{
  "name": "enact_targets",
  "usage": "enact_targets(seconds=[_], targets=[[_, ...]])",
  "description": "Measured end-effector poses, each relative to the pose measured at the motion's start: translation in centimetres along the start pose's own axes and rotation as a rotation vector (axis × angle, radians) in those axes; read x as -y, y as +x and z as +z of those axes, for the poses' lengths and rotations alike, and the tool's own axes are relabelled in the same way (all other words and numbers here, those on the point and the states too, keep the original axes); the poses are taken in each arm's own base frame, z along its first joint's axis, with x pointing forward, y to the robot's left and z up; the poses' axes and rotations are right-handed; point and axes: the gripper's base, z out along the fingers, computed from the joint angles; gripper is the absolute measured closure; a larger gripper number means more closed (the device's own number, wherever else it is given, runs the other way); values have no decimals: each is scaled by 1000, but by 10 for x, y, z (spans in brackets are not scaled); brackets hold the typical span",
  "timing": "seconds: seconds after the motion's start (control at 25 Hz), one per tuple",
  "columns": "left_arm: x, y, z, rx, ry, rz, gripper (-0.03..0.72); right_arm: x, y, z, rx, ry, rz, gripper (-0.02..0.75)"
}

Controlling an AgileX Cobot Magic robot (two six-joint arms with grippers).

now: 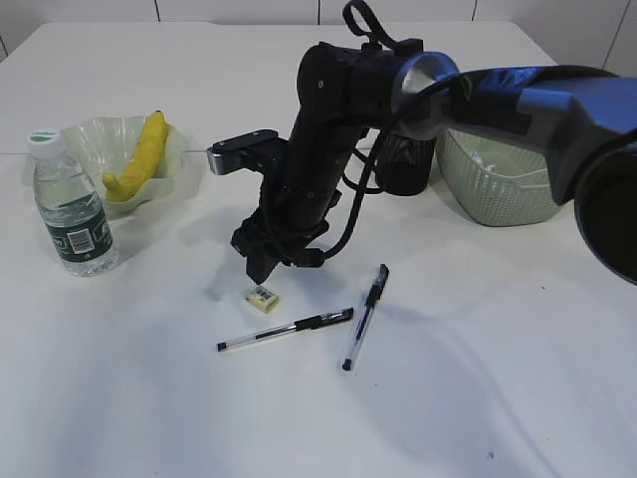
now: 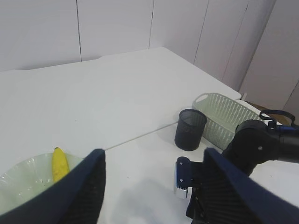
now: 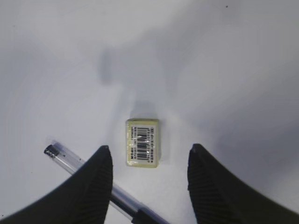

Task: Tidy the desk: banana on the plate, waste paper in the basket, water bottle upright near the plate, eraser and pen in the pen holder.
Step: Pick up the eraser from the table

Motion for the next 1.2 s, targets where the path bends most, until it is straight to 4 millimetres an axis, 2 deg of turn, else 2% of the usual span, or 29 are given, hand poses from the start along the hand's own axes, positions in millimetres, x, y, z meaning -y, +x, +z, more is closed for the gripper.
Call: enact_targets(seconds=[0.28,0.6,1.2], targets=[[0,0,0,0,0,0,237,1,1,5,-11,-3,3,346],[0,0,0,-1,-1,1,237,3,6,27,-53,-23,12,348],[0,0,0,-2,-1,2,237,-8,1,30,-30,-54,13,347]])
